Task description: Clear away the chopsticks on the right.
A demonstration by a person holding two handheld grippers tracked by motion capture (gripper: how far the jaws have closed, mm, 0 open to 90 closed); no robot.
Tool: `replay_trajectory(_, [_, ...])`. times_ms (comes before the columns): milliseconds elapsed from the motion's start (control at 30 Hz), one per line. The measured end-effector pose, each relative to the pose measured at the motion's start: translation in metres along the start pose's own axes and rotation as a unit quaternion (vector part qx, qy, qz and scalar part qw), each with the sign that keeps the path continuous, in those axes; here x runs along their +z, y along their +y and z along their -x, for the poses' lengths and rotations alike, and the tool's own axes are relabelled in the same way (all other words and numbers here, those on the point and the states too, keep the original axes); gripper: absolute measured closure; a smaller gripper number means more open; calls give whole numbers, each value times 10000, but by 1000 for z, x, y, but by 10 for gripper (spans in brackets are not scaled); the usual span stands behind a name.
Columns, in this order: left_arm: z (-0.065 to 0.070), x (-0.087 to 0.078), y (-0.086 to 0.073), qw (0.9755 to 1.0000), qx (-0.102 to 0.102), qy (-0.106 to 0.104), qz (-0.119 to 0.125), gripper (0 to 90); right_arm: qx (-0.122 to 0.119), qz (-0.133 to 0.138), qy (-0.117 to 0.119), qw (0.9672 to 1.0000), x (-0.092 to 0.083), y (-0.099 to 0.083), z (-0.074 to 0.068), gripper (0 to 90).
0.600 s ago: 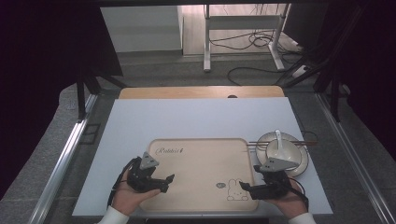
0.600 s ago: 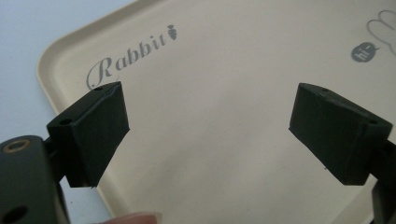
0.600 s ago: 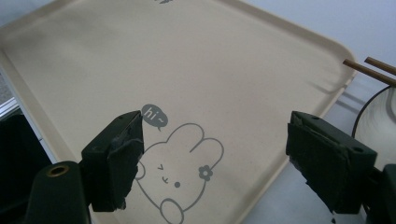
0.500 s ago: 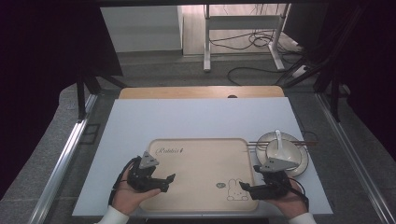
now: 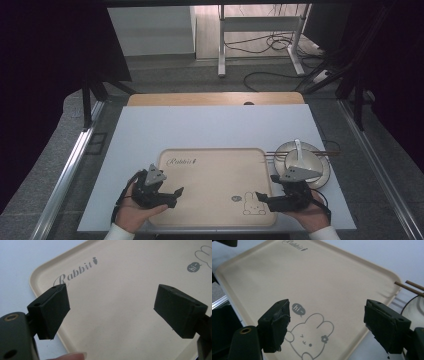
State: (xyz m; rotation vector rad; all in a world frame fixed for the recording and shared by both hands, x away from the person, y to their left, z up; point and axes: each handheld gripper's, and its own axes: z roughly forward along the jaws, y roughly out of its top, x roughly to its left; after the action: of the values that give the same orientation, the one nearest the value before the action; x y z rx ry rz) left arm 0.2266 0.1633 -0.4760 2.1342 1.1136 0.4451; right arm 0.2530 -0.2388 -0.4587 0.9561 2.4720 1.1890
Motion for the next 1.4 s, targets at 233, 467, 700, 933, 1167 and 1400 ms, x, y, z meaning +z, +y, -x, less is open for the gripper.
replay_trajectory(233, [3, 2, 1, 10000, 68, -15, -28, 129, -141, 14, 96, 9999, -2, 5, -2, 223])
replay_trajectory(467, [0, -2, 1, 10000, -9, -6, 21, 129, -132, -45, 41, 9999, -9, 12, 3, 249])
replay_trajectory(700, [-2, -2, -1, 10000, -42, 57, -1, 130, 67, 17, -53, 10000, -19, 20, 14, 265])
replay_trajectory(933, [-4, -6, -5, 9998, -119, 143, 14, 131, 133, 10, -291, 9995, -36, 37, 37, 302])
replay_trajectory(1167, [-6, -7, -6, 9997, -177, 182, 35, 130, 240, 46, -595, 9979, -54, 45, 62, 318])
replay_trajectory(1400, [-5, -5, -5, 9998, -135, 177, 6, 129, 399, -98, -959, 9945, -67, 46, 98, 334])
